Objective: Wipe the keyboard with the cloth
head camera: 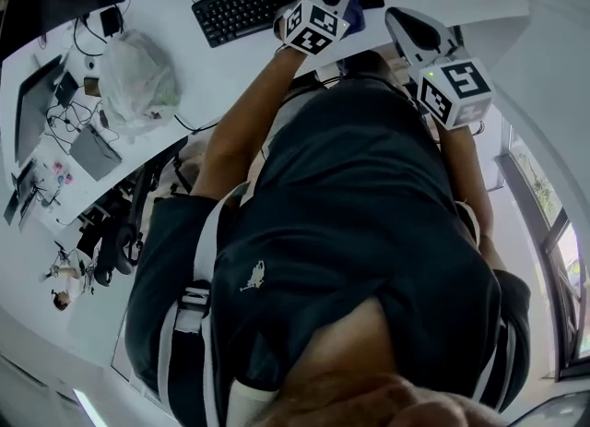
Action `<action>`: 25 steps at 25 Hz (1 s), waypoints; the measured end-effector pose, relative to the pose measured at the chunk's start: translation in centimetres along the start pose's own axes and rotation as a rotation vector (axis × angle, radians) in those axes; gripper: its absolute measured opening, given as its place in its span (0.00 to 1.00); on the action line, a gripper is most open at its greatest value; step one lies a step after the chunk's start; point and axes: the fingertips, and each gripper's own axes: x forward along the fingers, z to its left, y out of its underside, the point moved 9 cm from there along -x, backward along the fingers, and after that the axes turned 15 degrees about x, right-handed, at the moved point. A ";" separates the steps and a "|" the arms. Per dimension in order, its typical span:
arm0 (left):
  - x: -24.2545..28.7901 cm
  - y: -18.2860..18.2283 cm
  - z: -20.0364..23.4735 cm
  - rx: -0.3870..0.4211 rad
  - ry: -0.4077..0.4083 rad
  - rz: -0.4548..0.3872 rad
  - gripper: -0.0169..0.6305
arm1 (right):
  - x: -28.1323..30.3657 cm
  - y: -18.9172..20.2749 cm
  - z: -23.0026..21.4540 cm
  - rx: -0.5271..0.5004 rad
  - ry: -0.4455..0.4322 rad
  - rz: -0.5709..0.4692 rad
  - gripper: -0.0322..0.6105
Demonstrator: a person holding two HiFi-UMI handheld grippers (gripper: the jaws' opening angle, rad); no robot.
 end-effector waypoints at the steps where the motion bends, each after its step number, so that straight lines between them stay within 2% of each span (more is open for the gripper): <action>1: 0.7 -0.2 1.3 0.005 -0.017 0.007 0.09 | 0.0 0.1 0.0 0.001 0.002 0.000 0.07; 3: 1.9 0.1 2.5 -0.008 -0.026 0.032 0.09 | -0.1 0.3 0.0 0.004 0.005 0.000 0.07; 5: 2.3 0.6 1.9 -0.041 -0.019 0.037 0.09 | -0.3 0.4 -0.2 0.010 0.011 -0.002 0.07; 8: 1.4 0.8 -1.2 -0.072 0.046 0.033 0.09 | -0.6 0.3 -0.9 0.020 0.025 -0.006 0.07; 12: 0.1 1.3 -6.5 -0.031 0.146 0.035 0.09 | -0.6 0.2 -1.5 0.022 0.029 -0.004 0.07; 15: 0.2 0.3 -5.1 -0.006 0.107 0.005 0.09 | -0.1 0.1 -1.6 0.019 0.018 0.004 0.07; 18: 1.5 -1.0 -0.5 0.012 0.035 -0.016 0.09 | 0.3 0.1 -1.3 0.011 0.011 0.014 0.07; 20: 2.4 -0.9 1.9 0.003 0.013 0.006 0.09 | 0.4 0.2 -1.1 0.007 0.010 0.016 0.07; 22: 2.9 -0.2 2.4 -0.034 0.008 0.018 0.09 | 0.2 0.3 -1.2 0.011 0.016 0.015 0.07; 25: 2.3 0.4 0.2 -0.072 0.018 0.009 0.09 | -0.1 0.4 -1.6 0.021 0.029 0.010 0.07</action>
